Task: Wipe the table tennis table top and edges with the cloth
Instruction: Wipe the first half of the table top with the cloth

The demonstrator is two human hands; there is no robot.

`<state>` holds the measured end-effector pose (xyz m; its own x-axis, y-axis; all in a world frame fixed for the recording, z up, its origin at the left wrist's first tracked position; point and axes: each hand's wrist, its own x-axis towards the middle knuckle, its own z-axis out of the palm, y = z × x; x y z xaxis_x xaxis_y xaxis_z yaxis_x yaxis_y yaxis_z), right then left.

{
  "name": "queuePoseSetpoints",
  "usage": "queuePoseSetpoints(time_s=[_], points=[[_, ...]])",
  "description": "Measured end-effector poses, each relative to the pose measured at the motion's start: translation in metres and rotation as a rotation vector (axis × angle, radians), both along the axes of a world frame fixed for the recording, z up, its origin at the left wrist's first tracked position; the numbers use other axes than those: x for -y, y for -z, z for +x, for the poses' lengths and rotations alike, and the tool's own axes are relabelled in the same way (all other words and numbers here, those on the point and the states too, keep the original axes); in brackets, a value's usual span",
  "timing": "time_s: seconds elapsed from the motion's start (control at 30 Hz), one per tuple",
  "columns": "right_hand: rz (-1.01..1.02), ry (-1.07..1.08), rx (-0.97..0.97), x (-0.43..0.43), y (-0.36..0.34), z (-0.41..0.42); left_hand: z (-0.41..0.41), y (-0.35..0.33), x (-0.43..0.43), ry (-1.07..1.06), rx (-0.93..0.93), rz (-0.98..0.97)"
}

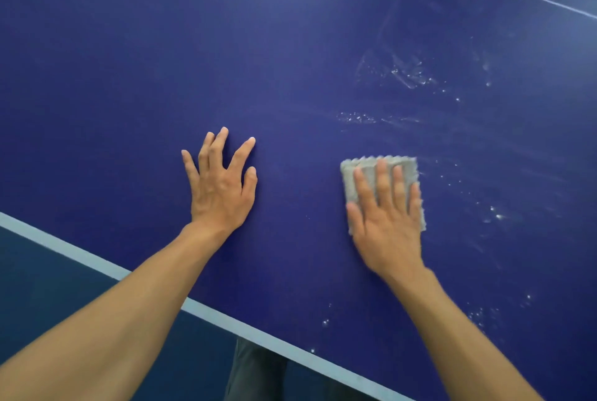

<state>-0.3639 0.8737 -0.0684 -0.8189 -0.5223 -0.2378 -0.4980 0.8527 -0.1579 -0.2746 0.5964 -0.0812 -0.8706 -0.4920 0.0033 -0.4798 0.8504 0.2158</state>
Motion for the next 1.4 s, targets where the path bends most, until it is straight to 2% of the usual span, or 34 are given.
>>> queuePoseSetpoints(time_s=[0.13,0.2,0.23,0.37,0.43,0.53,0.6,0.67,0.77,0.83,0.9,1.0,1.1,1.17,1.23,1.33,1.4], points=[[-0.005,0.336,0.024,0.044,0.004,-0.086,0.001,0.006,-0.001,-0.012,0.024,-0.039],[-0.024,0.377,0.041,0.087,0.005,-0.107,0.000,0.005,-0.002,-0.016,0.024,-0.041],[-0.034,0.308,0.038,0.107,0.005,-0.106,0.000,0.005,-0.002,-0.021,0.027,-0.041],[-0.090,-0.229,0.013,0.137,0.003,-0.047,0.000,0.003,-0.002,-0.027,0.030,-0.043],[-0.109,-0.294,0.025,0.115,0.004,-0.020,0.000,0.003,-0.001,-0.027,0.031,-0.038],[-0.088,-0.282,0.007,0.061,0.003,-0.009,-0.003,0.002,-0.001,-0.030,0.040,-0.028],[-0.047,-0.191,-0.012,0.035,0.002,-0.027,-0.004,0.002,-0.001,-0.033,0.045,-0.023],[0.005,0.027,0.016,0.031,0.001,-0.058,-0.003,0.000,0.000,-0.042,0.041,-0.023],[0.009,0.408,0.043,0.070,0.000,-0.100,-0.002,-0.003,0.000,-0.051,-0.051,0.066],[-0.022,0.481,0.056,0.119,0.000,-0.112,0.000,-0.006,0.002,-0.076,-0.157,0.174],[-0.050,0.313,0.046,0.171,0.001,-0.101,0.008,-0.007,0.006,-0.131,-0.182,0.151],[-0.079,-0.143,0.013,0.222,0.000,-0.051,0.036,-0.006,0.023,-0.345,-0.107,0.000],[-0.134,-0.483,0.035,0.212,0.002,0.002,0.078,-0.006,0.043,-0.513,-0.037,-0.013],[-0.153,-0.551,0.012,0.173,0.003,0.021,0.095,-0.004,0.049,-0.526,-0.004,0.007],[-0.115,-0.427,-0.033,0.123,0.004,0.022,0.097,-0.001,0.051,-0.517,0.005,0.018],[0.015,0.033,-0.013,0.055,0.001,0.003,0.093,0.001,0.051,-0.512,0.010,0.023],[0.046,0.334,0.053,0.042,-0.001,-0.002,0.096,0.003,0.052,-0.517,0.009,0.019]])
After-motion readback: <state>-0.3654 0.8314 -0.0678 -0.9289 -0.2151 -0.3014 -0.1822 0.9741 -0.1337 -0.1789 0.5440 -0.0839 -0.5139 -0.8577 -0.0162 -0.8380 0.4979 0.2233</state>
